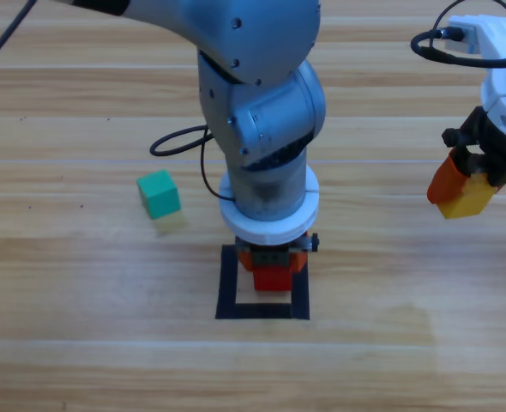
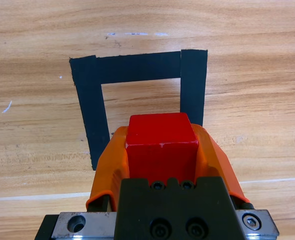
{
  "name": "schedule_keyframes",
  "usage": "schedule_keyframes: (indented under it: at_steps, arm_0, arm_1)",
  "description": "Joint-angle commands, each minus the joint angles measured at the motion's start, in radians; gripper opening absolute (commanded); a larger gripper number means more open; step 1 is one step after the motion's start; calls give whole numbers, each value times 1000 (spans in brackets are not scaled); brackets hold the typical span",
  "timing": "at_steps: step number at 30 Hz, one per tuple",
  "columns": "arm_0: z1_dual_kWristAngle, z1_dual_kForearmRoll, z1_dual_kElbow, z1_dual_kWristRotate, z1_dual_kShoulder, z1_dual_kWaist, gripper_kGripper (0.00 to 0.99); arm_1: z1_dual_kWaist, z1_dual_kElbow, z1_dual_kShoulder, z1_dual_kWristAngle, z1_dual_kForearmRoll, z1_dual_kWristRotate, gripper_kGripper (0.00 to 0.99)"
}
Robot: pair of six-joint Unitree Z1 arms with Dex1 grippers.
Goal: Stack the blocks in the rectangular block: red at the bottom, yellow in the middle, green on top
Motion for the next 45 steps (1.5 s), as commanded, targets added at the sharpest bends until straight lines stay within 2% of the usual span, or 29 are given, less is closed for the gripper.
schedule_keyframes:
  at_steps: [1, 45]
  arm_0:
    - [14, 10, -5, -5, 63, -18, 67]
    - [23, 9, 5, -3, 86, -16, 67]
  arm_1:
    - [7, 17, -16, 14, 15, -8, 0]
    - [7, 13, -21, 31, 15, -9, 0]
